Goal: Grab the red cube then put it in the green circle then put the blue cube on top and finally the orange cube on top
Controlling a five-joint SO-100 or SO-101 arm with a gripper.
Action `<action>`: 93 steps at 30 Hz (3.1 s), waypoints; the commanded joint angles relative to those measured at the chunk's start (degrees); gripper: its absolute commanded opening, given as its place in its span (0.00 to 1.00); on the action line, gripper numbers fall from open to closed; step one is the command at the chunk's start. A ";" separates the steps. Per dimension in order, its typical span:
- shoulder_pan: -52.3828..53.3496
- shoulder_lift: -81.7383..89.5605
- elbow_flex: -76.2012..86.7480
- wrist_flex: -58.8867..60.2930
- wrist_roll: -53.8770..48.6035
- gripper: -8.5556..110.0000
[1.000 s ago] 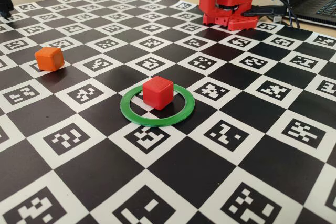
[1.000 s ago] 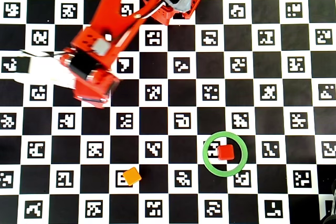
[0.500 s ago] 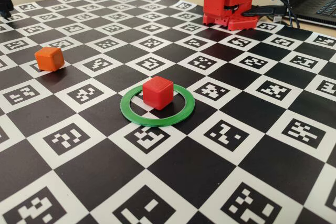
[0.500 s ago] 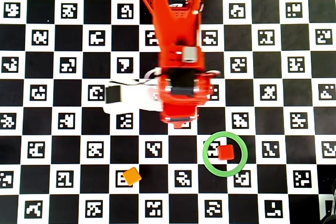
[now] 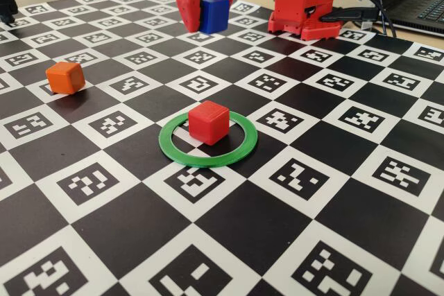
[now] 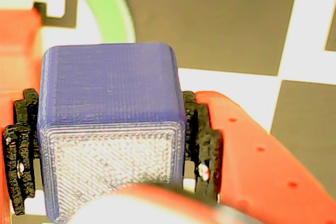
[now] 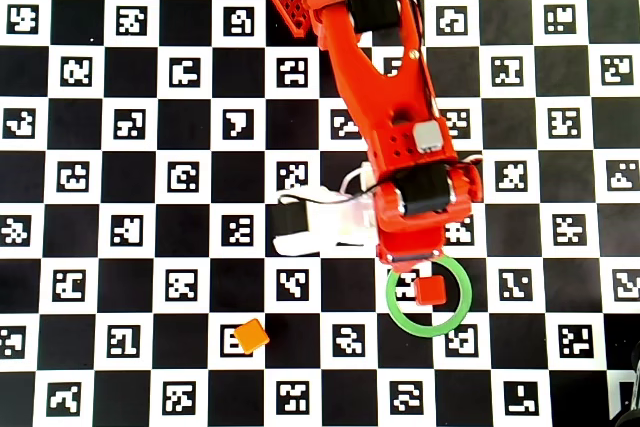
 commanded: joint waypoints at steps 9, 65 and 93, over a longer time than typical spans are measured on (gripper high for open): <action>-1.67 -7.82 -18.19 0.09 1.49 0.15; -2.81 -20.30 -26.89 -2.55 2.72 0.15; -2.29 -16.08 -23.38 -1.32 5.01 0.46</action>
